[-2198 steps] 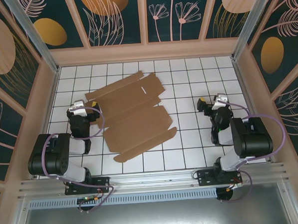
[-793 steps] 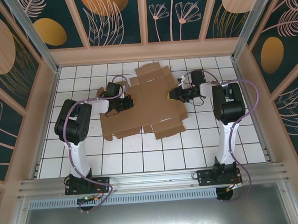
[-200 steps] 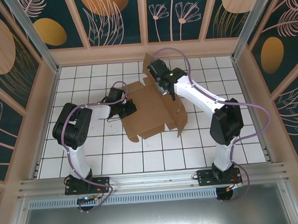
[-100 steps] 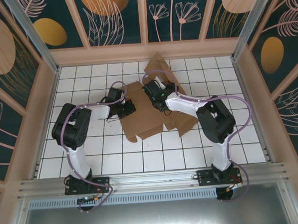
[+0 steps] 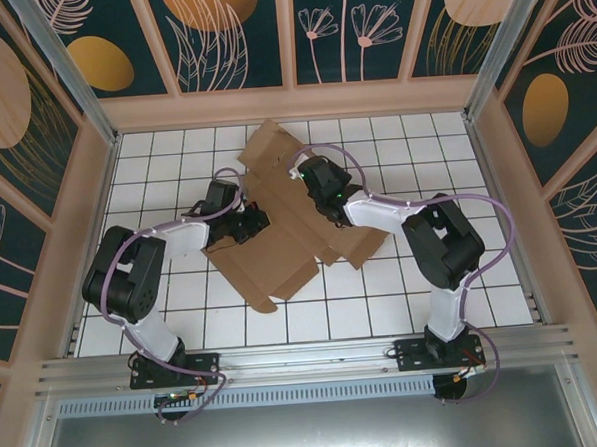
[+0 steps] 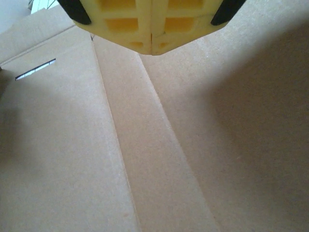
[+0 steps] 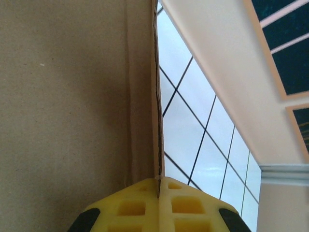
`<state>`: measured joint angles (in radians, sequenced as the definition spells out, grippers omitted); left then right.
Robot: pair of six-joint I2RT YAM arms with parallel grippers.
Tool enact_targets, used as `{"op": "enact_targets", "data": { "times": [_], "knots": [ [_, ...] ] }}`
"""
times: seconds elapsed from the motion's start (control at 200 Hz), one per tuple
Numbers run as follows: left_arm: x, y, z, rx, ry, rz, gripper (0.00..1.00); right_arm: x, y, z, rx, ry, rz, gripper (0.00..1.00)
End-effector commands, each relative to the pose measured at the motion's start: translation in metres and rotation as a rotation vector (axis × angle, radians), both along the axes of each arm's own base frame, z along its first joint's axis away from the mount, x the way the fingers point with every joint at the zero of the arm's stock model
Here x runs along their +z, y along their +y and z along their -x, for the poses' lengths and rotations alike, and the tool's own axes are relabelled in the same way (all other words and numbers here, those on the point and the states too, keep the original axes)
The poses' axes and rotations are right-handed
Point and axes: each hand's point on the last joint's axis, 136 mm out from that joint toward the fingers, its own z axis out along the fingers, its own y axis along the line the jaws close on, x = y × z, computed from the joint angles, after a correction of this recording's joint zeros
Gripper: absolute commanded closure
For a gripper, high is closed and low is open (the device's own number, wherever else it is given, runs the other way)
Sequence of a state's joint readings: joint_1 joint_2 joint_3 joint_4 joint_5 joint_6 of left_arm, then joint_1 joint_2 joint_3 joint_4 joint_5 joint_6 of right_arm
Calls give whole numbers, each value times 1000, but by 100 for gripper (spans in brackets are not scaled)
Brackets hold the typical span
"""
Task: Fold the paper box
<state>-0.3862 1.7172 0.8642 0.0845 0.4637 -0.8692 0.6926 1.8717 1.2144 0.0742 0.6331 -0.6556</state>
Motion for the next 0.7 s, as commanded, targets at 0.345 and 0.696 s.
{"op": "enact_targets", "data": {
  "times": [0.345, 0.696],
  "knots": [
    [77, 1, -36, 8, -181, 93, 65, 46, 33, 3, 248, -150, -5, 97],
    [27, 28, -27, 48, -101, -108, 67, 30, 24, -17, 157, -4, -228, 39]
  ]
}}
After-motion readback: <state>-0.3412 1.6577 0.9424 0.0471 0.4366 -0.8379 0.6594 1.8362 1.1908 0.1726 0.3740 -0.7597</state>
